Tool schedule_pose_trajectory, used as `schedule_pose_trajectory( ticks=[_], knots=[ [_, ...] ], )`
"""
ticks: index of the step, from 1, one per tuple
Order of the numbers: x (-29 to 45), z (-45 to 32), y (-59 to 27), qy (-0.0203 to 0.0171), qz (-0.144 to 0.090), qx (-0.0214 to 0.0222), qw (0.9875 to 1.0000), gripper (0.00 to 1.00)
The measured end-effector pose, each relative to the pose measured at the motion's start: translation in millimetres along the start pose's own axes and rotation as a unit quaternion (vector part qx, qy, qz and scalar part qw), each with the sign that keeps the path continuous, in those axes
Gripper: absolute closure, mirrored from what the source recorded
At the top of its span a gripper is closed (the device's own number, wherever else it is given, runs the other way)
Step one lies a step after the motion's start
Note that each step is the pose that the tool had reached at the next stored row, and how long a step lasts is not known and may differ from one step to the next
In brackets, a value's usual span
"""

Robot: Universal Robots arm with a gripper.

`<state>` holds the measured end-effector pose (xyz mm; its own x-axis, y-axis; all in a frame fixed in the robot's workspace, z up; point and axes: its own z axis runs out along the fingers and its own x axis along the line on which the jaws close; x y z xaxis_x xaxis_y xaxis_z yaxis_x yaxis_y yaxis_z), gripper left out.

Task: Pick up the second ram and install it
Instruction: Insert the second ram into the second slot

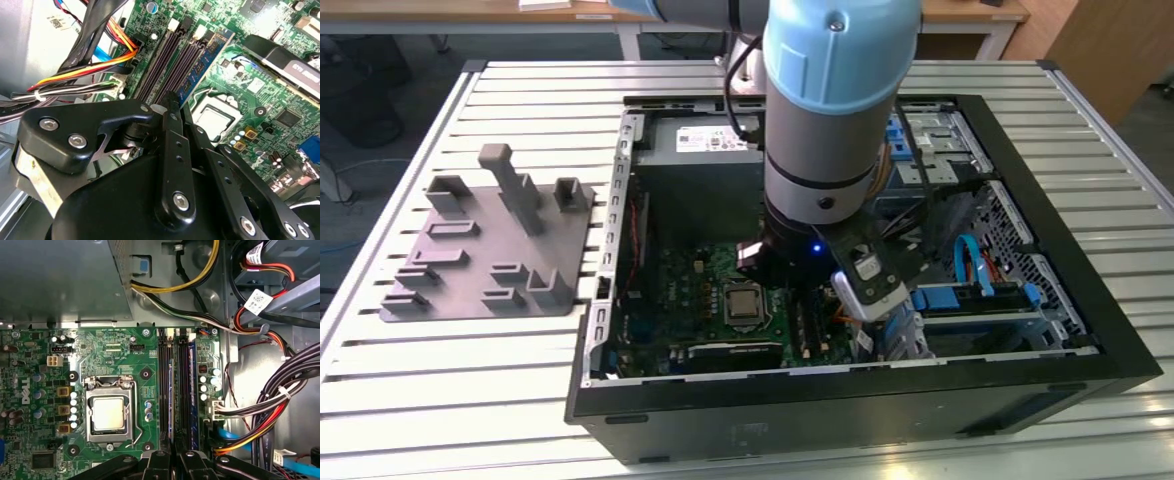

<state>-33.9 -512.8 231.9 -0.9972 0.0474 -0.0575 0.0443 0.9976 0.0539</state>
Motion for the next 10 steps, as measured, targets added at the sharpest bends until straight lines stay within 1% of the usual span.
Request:
schedule_pose_trajectory(
  ticks=[10],
  knots=[
    [0.6, 6.5, 2.0, 0.0000, 0.000, 0.0000, 1.0000, 0.86]
  ],
)
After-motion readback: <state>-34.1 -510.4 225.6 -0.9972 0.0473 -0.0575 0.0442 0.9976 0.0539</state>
